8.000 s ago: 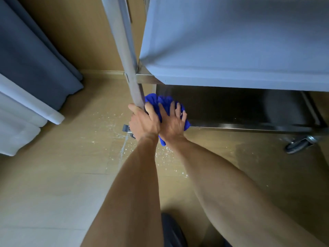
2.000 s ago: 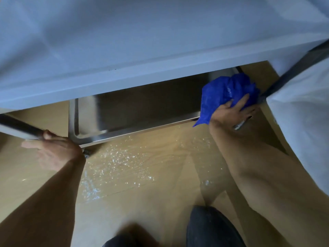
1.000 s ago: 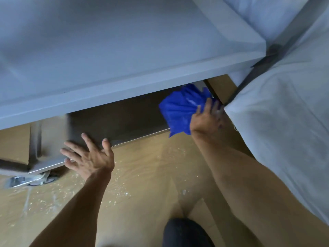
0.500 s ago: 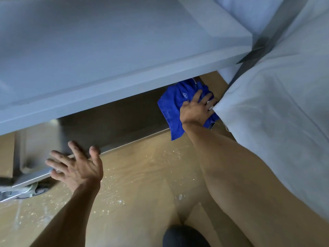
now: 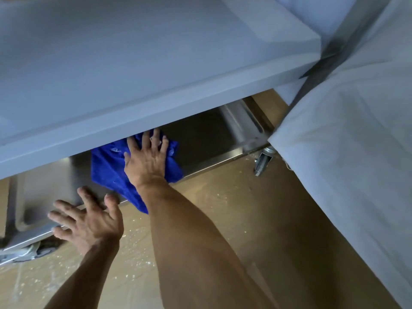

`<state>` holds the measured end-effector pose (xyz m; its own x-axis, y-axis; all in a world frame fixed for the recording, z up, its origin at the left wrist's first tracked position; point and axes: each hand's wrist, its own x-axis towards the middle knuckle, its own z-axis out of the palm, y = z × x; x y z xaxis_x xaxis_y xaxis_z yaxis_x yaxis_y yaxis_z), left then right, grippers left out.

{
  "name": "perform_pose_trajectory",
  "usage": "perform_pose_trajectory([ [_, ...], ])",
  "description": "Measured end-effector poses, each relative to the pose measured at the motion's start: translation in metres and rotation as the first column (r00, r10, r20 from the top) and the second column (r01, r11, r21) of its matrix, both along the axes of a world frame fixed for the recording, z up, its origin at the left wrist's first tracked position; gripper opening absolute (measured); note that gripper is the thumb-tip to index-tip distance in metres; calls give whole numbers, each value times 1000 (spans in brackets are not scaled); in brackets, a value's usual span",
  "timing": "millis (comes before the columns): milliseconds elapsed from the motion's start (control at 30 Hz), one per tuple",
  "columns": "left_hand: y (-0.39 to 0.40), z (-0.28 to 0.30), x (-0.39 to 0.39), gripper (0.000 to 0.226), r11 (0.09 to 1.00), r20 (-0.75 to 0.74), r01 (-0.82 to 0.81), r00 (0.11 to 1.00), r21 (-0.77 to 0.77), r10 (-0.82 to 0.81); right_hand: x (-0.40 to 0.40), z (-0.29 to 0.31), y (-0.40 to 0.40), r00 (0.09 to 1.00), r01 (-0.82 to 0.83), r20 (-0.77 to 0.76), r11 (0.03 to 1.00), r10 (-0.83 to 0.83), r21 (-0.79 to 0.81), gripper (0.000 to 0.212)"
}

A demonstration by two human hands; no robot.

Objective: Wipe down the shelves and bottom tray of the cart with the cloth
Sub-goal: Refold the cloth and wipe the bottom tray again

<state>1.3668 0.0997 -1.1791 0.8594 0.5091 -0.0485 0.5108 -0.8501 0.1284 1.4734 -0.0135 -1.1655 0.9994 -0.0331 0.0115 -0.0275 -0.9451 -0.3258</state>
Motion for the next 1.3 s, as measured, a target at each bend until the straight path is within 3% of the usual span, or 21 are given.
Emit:
perform_pose_trajectory([
  [167, -31, 25, 28, 68, 997, -93, -67, 994, -32, 64, -34, -6, -63, 976, 200, 95, 980, -198, -5, 57],
  [267, -67, 34, 55, 63, 992, -99, 92, 990, -89, -101, -52, -11, -113, 914, 346, 219, 938, -341, 16, 58],
  [400, -96, 21, 64, 60, 973, -52, 199, 977, -121, -206, -58, -32, -188, 703, 616, 286, 758, -651, 213, 53],
  [500, -96, 7, 63, 62, 970, -30, 238, 970, -39, -240, -40, -46, -242, 524, 648, 381, 647, -762, 402, 53],
  [533, -96, 5, 64, 63, 971, -30, 239, 970, -19, -239, -34, -46, -250, 501, 644, 391, 634, -772, 427, 54],
  [667, -93, 6, 65, 62, 971, -31, 240, 970, -21, -241, -37, -40, -209, 550, 654, 359, 656, -754, 377, 60],
  [800, -91, 13, 65, 61, 968, -52, 236, 969, -90, -241, -73, -33, -117, 756, 468, 346, 828, -556, 307, 63],
  [867, -84, 22, 63, 58, 957, -51, 246, 965, -152, -256, -87, -30, -87, 814, 402, 313, 864, -489, 304, 61],
  [967, -70, 30, 57, 53, 946, -60, 292, 951, -139, -303, -82, -23, -93, 820, 431, 240, 837, -519, 337, 60],
  [1133, -50, 31, 67, 67, 982, -80, 159, 983, -101, -167, -44, -12, -184, 624, 679, 180, 642, -760, 356, 75],
  [1300, -41, 13, 74, 68, 972, -30, 220, 974, -79, -223, -21, -1, -235, 720, 687, 130, 726, -682, 6, 73],
])
